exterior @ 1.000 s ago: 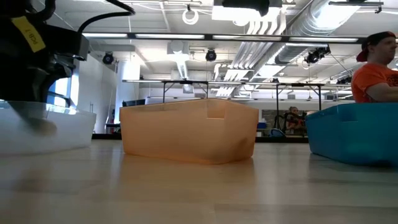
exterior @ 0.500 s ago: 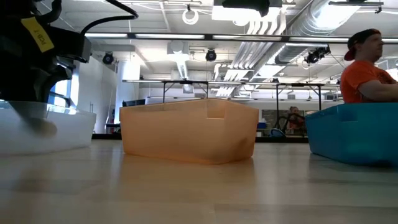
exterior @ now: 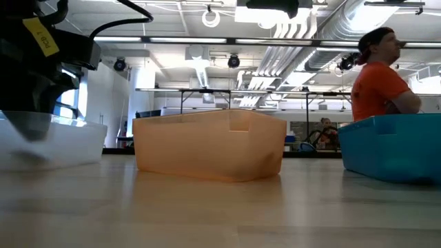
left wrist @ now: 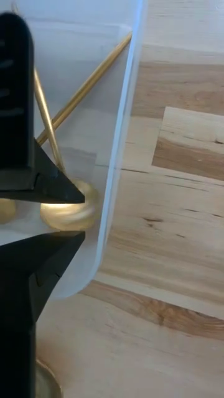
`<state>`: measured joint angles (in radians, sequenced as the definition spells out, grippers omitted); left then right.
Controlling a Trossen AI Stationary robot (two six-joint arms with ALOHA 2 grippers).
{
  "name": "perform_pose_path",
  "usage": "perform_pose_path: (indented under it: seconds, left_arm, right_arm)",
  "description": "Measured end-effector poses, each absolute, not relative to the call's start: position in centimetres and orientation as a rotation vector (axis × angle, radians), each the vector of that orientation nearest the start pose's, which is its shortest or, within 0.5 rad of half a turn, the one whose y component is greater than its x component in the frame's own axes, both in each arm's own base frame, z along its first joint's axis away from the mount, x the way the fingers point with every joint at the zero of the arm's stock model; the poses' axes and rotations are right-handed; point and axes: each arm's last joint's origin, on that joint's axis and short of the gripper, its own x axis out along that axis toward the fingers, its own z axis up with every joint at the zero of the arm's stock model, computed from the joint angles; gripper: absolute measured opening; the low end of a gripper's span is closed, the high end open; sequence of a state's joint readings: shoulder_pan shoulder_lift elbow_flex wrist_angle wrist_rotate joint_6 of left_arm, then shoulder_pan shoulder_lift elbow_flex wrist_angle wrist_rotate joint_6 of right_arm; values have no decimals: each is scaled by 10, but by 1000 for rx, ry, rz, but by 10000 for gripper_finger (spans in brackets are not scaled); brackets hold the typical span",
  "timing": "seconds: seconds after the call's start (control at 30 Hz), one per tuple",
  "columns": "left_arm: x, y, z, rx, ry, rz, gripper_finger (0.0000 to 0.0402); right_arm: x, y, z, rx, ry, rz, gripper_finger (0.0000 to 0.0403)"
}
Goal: Sort silverware by color (type)
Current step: Put the left gold spoon into the transparent bin
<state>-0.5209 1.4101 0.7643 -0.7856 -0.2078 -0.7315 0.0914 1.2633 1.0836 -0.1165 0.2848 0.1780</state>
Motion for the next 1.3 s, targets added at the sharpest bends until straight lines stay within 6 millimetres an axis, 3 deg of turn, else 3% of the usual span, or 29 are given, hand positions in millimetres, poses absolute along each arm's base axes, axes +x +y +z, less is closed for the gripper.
perform_pose_path:
  seconds: [0.43, 0.87, 1.03, 1.3]
  left_arm:
    - [201, -101, 173, -158, 1371, 210, 130]
    - [210, -79, 220, -11, 1452, 165, 134]
    - [214, -69, 261, -117, 1255, 143, 134]
    - [206, -49, 338, -253, 591, 13, 133]
  right_arm:
    - [283, 18, 342, 121, 273, -217, 236]
    - [283, 18, 342, 116, 283, -217, 236]
    - [282, 18, 339, 111, 312, -217, 236]
    - [282, 18, 339, 111, 315, -211, 236]
